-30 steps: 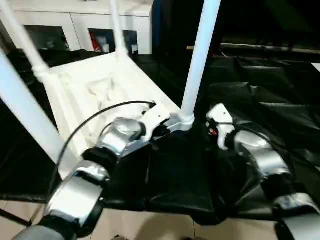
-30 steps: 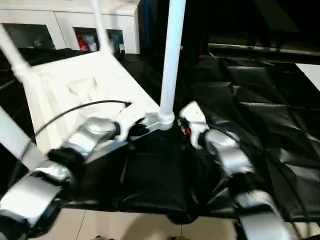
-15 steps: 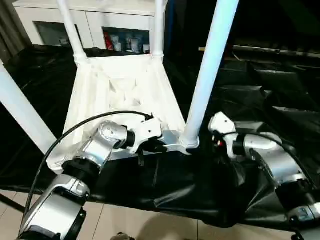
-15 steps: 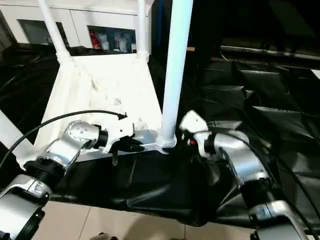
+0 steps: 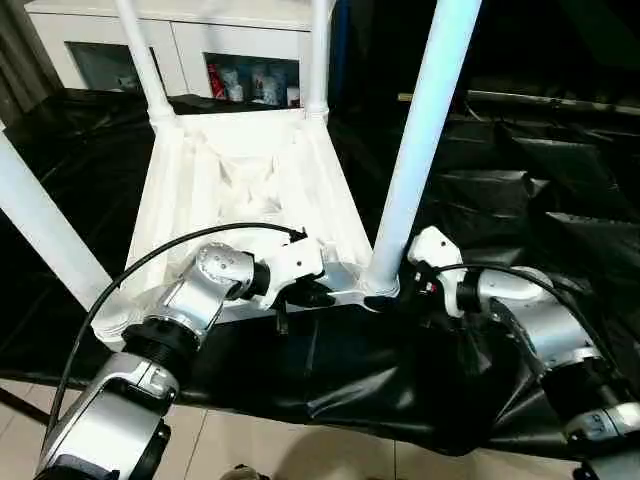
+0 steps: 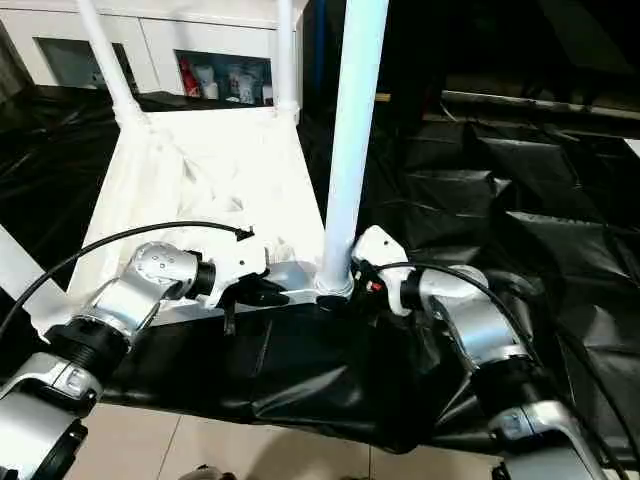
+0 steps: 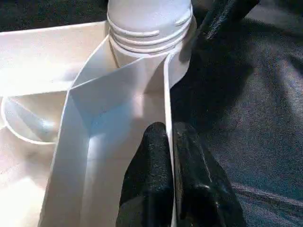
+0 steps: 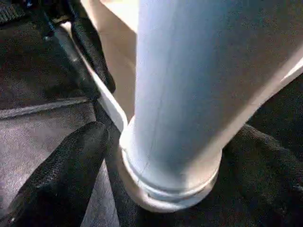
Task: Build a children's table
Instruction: Rotate leg to tighten
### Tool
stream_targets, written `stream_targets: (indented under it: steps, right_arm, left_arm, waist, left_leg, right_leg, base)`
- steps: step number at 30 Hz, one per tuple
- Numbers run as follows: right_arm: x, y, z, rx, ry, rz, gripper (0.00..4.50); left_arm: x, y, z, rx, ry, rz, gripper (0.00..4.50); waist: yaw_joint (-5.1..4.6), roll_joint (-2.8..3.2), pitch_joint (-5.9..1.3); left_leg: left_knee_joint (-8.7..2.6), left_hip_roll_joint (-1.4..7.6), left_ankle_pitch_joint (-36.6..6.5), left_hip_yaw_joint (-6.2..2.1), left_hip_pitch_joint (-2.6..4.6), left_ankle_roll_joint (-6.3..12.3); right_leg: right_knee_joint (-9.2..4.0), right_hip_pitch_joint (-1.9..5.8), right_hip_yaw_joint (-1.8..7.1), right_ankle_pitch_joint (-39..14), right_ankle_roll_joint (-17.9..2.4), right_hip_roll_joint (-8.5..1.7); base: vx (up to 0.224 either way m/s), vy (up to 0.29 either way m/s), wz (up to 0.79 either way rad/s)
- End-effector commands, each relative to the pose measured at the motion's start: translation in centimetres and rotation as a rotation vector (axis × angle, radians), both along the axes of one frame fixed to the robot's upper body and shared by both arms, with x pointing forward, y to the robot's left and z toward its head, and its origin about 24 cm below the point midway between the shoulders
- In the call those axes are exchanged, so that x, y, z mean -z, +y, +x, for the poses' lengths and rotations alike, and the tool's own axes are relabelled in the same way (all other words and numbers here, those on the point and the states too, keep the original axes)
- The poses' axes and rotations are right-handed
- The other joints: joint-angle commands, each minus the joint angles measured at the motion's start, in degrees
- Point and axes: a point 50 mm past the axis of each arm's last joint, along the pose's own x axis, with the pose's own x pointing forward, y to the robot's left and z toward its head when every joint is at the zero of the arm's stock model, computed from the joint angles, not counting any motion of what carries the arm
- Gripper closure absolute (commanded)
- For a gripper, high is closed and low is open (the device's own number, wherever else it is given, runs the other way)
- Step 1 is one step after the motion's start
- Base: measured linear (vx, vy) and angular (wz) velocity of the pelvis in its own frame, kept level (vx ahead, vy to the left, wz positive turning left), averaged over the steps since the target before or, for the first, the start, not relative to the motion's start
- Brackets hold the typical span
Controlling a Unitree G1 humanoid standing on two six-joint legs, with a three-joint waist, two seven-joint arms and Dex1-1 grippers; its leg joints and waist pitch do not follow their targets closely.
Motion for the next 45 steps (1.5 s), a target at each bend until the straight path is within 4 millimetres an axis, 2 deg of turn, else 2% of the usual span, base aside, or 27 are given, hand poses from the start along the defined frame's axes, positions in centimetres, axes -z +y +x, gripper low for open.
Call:
stream_targets:
  steps: [1, 5, 6, 10, 17, 25, 30, 31, 32, 33, 34, 35, 36, 37, 39, 40, 41, 42, 43, 45]
  right_arm:
    - [-0.4, 0.0, 0.3, 0.007, -0.018, 0.006, 0.3]
    - [-0.4, 0.1, 0.5, 0.014, -0.017, 0.01, 0.47]
    - [-0.4, 0.1, 0.5, 0.015, -0.017, 0.011, 0.76]
    - [-0.4, 0.1, 0.6, 0.02, -0.017, 0.016, 0.94]
    - [-0.4, 0.2, 0.6, 0.022, -0.017, 0.046, 1.61]
    - [0.2, 0.3, 0.4, 0.048, 0.009, 0.068, 1.74]
    - [1.3, 0.1, 0.8, 0.178, 0.025, 0.063, 1.75]
    - [2.0, 0.1, 1.0, 0.254, 0.028, 0.061, 1.75]
    - [2.9, 0.3, 1.2, 0.396, 0.041, 0.078, 1.75]
    - [2.9, 0.3, 1.2, 0.396, 0.041, 0.078, 1.75]
    - [3.3, 0.5, 1.5, 0.488, 0.051, 0.099, 1.75]
    - [4.0, 1.0, 2.0, 0.656, 0.076, 0.137, 1.75]
    - [4.1, 1.3, 2.2, 0.723, 0.08, 0.149, 1.75]
    - [4.1, 1.5, 2.6, 0.789, 0.077, 0.16, 1.75]
    - [4.0, 1.9, 3.0, 0.875, 0.082, 0.183, 1.75]
    - [3.9, 2.2, 3.3, 0.926, 0.075, 0.183, 1.75]
    - [3.8, 2.4, 3.5, 0.97, 0.058, 0.17, 1.75]
    - [3.7, 2.9, 3.7, 0.97, 0.044, 0.162, 1.75]
    - [3.5, 3.4, 3.8, 0.965, 0.031, 0.162, 1.75]
    - [3.2, 4.2, 3.9, 0.944, 0.029, 0.172, 1.75]
  left_arm:
    - [0.1, -1.1, -0.7, 0.078, 0.008, 0.011, 4.5]
    - [0.2, -1.1, -0.7, 0.078, 0.008, 0.013, 4.5]
    - [0.2, -1.1, -0.7, 0.078, 0.008, 0.013, 4.5]
    - [0.2, -1.1, -0.8, 0.076, 0.01, 0.017, 4.5]
    - [0.2, -1.0, -0.8, 0.076, 0.014, 0.022, 4.5]
    - [0.4, -0.8, -0.9, 0.08, 0.037, 0.035, 4.5]
    - [0.7, -0.9, -0.7, 0.04, 0.047, 0.029, 4.5]
    - [0.8, -1.2, -0.3, -0.001, 0.047, 0.022, 4.5]
    - [1.0, -1.9, 0.4, -0.078, 0.033, 0.013, 4.5]
    - [1.0, -1.9, 0.4, -0.078, 0.033, 0.013, 4.5]
    - [1.0, -2.4, 0.8, -0.134, 0.018, 0.011, 4.5]
    - [0.9, -3.5, 1.8, -0.257, -0.012, 0.004, 4.5]
    - [0.9, -3.9, 2.1, -0.308, -0.018, 0.0, 4.5]
    - [0.8, -4.3, 2.4, -0.357, -0.023, 0.002, 4.5]
    - [0.8, -4.8, 2.7, -0.397, -0.048, 0.014, 4.5]
    - [0.8, -5.2, 2.8, -0.408, -0.059, 0.027, 4.5]
    - [0.9, -5.5, 2.8, -0.41, -0.068, 0.039, 4.5]
    - [0.9, -5.7, 2.8, -0.413, -0.074, 0.044, 4.5]
    - [0.9, -5.8, 2.7, -0.412, -0.077, 0.049, 4.5]
    - [1.0, -6.0, 2.7, -0.413, -0.082, 0.048, 4.5]
  waist:
    - [-0.3, -0.2, -4.13]
    - [-0.24, -0.14, -4.19]
    - [-0.24, -0.16, -4.19]
    - [-0.26, -0.17, -4.18]
    - [-0.29, -0.11, -4.23]
    - [-0.34, -0.07, -4.33]
    - [-0.75, 0.01, -4.0]
    - [-0.84, 0.0, -3.94]
    - [-1.11, 0.15, -3.79]
    - [-1.35, 0.1, -3.69]
    - [-1.42, 0.02, -3.76]
    - [-1.62, 0.74, -3.65]
    - [-2.33, 0.66, -3.56]
    - [-2.48, 0.33, -3.63]
    - [-2.63, 0.56, -3.62]
    - [-2.73, 0.78, -3.66]
    - [-2.94, 0.74, -3.68]
    - [-3.06, 1.2, -3.74]
    - [-3.22, 0.84, -3.72]
    - [-3.32, 0.81, -3.71]
  left_leg:
    - [-3.66, 1.25, -14.57, -0.37, 0.97, 1.76]
    - [-3.62, 1.24, -13.46, -0.38, 0.89, 2.07]
    - [-3.59, 1.22, -13.47, -0.37, 0.91, 2.08]
    - [-3.62, 1.26, -13.81, -0.38, 0.94, 1.99]
    - [-3.55, 1.22, -13.33, -0.35, 0.96, 2.12]
    - [-3.44, 1.17, -12.75, -0.33, 0.92, 2.26]
    - [-3.68, 1.08, -14.96, -0.41, 0.95, 1.39]
    - [-3.81, 1.01, -16.34, -0.54, 0.97, 0.84]
    - [-3.83, 0.89, -17.54, -0.45, 1.17, 0.26]
    - [-3.93, 0.79, -19.43, -0.62, 1.53, -0.72]
    - [-4.03, 0.78, -19.82, -0.85, 1.44, -0.93]
    - [-4.1, 0.71, -20.91, -0.97, 1.51, -1.4]
    - [-3.95, 0.58, -22.81, -0.97, 1.84, -2.13]
    - [-3.96, 0.44, -23.19, -1.09, 1.87, -2.23]
    - [-3.96, 0.32, -23.99, -1.24, 1.69, -1.63]
    - [-3.93, 0.32, -24.17, -1.25, 1.67, -1.43]
    - [-3.98, 0.28, -24.28, -1.29, 1.56, -1.35]
    - [-3.92, 0.21, -24.65, -1.39, 1.64, -1.37]
    - [-3.93, 0.18, -24.74, -1.3, 1.55, -1.19]
    - [-3.94, 0.16, -24.91, -1.34, 1.41, -0.4]
  right_leg:
    - [-2.9, 2.75, 1.84, -11.74, -13.44, -2.3]
    - [-2.68, 2.85, 1.8, -9.97, -13.78, -2.25]
    - [-2.67, 2.87, 1.8, -9.96, -13.78, -2.24]
    - [-2.73, 2.85, 1.8, -10.71, -13.69, -2.27]
    - [-2.65, 2.87, 1.78, -9.95, -13.84, -2.21]
    - [-2.5, 2.97, 1.78, -8.9, -14.17, -2.18]
    - [-2.98, 2.78, 1.77, -12.75, -13.55, -2.26]
    - [-3.21, 2.9, 1.71, -15.34, -12.72, -2.3]
    - [-3.54, 2.45, 1.8, -17.46, -12.12, -2.24]
    - [-4.03, 2.28, 1.7, -20.73, -11.28, -2.3]
    - [-4.02, 2.53, 1.57, -21.81, -10.79, -2.36]
    - [-4.24, 2.32, 1.52, -23.19, -10.2, -2.37]
    - [-4.55, 1.78, 1.46, -25.06, -9.98, -2.25]
    - [-4.73, 2.04, 1.22, -26.22, -9.5, -2.09]
    - [-5.3, 1.95, 0.99, -27.88, -8.34, -2.23]
    - [-5.3, 1.87, 1.01, -27.61, -8.36, -2.27]
    - [-5.38, 1.89, 0.91, -27.21, -8.28, -2.14]
    - [-5.35, 1.79, 0.8, -27.07, -8.35, -2.17]
    - [-5.54, 1.8, 0.78, -26.8, -8.31, -2.09]
    - [-5.46, 1.84, 0.75, -26.03, -8.63, -2.05]
  base:
    - [0.0, 0.0, 0.0]
    - [0.0, 0.0, 0.0]
    - [0.0, 0.0, 0.0]
    - [0.0, 0.0, 0.0]
    - [0.0, 0.0, 0.0]
    - [0.0, 0.0, 0.0]
    - [0.0, 0.0, 0.0]
    - [0.0, 0.0, 0.0]
    - [0.0, 0.0, 0.0]
    - [0.0, 0.0, 0.0]
    - [0.0, 0.0, 0.0]
    - [0.0, 0.0, 0.0]
    - [0.0, 0.0, 0.0]
    - [0.0, 0.0, 0.0]
    - [0.0, 0.0, 0.0]
    - [0.0, 0.0, 0.0]
    - [0.0, 0.0, 0.0]
    - [0.0, 0.0, 0.0]
    - [0.0, 0.0, 0.0]
    - [0.0, 0.0, 0.0]
